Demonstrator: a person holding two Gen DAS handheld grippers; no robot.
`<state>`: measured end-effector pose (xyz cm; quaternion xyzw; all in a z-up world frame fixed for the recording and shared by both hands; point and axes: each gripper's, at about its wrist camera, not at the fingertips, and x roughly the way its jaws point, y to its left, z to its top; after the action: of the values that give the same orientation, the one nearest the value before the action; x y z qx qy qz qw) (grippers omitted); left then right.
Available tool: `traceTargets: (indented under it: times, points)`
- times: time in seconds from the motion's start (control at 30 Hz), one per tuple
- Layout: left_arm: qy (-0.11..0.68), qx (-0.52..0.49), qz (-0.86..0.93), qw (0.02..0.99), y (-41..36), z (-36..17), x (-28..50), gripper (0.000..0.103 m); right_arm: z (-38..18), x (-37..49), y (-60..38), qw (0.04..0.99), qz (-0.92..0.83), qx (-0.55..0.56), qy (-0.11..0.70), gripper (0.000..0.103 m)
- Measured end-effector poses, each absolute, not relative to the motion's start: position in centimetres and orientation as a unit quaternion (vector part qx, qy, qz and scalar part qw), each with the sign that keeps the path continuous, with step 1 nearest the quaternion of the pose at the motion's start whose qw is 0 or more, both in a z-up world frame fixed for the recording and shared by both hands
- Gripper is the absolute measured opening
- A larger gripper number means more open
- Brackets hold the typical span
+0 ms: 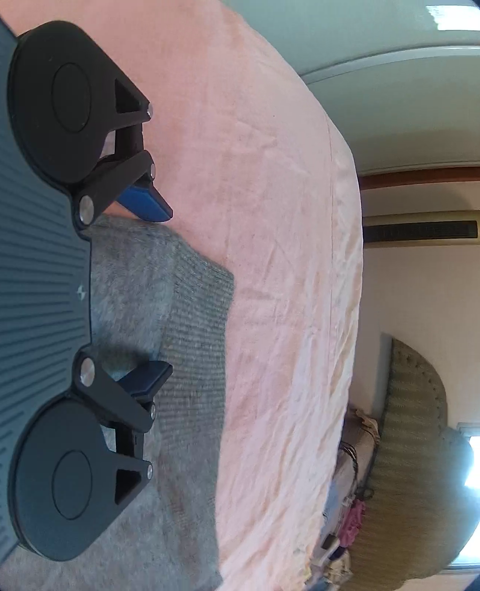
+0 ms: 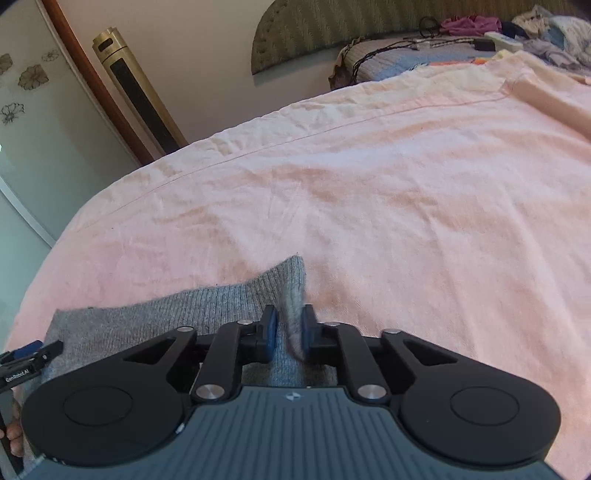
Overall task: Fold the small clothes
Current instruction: 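Press the folded grey sweater flat with both open tools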
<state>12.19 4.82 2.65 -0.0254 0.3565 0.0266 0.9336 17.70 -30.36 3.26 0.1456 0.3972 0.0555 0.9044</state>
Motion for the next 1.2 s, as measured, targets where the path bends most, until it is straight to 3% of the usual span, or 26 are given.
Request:
traceTargets:
  times: [0.03, 0.1, 0.2, 0.33, 0.4, 0.57, 0.67, 0.73, 0.8, 0.9, 1.2]
  points:
    - [0.349, -0.037, 0.014, 0.936, 4.7, 3.2, 11.6, 0.083, 4.3, 16.7, -29.9, 0.915, 0.056, 0.14, 0.375, 0.052]
    - [0.339, -0.03, -0.005, 0.94, 3.3, 3.7, 11.1, 0.083, 5.6, 15.0, -28.8, 0.926, 0.086, 0.142, 0.339, 0.055]
    - [0.341, 0.014, -0.028, 0.939, 0.8, 3.1, 11.8, 0.083, 5.3, 14.6, -26.1, 0.917, 0.128, 0.125, 0.356, 0.069]
    - [0.347, 0.028, -0.023, 0.937, 1.2, 0.6, 12.2, 0.089, 1.9, 15.2, -24.6, 0.916, 0.102, 0.073, 0.38, 0.067]
    - [0.346, 0.017, -0.024, 0.938, 1.7, 0.6, 12.2, 0.091, 0.9, 13.9, -25.0, 0.933, 0.113, 0.063, 0.336, 0.067]
    - [0.344, 0.038, 0.015, 0.938, 0.6, 1.4, 11.4, 0.091, 1.3, 14.5, -23.7, 0.932, 0.103, 0.027, 0.346, 0.072]
    - [0.341, -0.012, -0.016, 0.94, 0.9, 3.0, 8.1, 0.091, 3.2, 12.5, -22.7, 0.934, 0.07, 0.038, 0.348, 0.075]
    - [0.339, -0.025, -0.034, 0.94, 0.5, 3.1, 6.2, 0.091, 4.2, 10.2, -21.9, 0.935, 0.103, 0.058, 0.333, 0.091]
    - [0.346, -0.002, -0.034, 0.938, -0.2, 2.1, 5.5, 0.091, 3.9, 8.9, -20.8, 0.934, 0.112, 0.037, 0.336, 0.097]
    - [0.317, 0.016, -0.033, 0.948, -0.1, 0.9, 4.7, 0.095, 1.4, 8.4, -20.2, 0.936, 0.093, -0.03, 0.338, 0.098]
    - [0.322, 0.001, -0.021, 0.946, 0.3, 0.8, 4.8, 0.099, 3.4, 6.3, -20.4, 0.935, 0.094, 0.004, 0.342, 0.1]
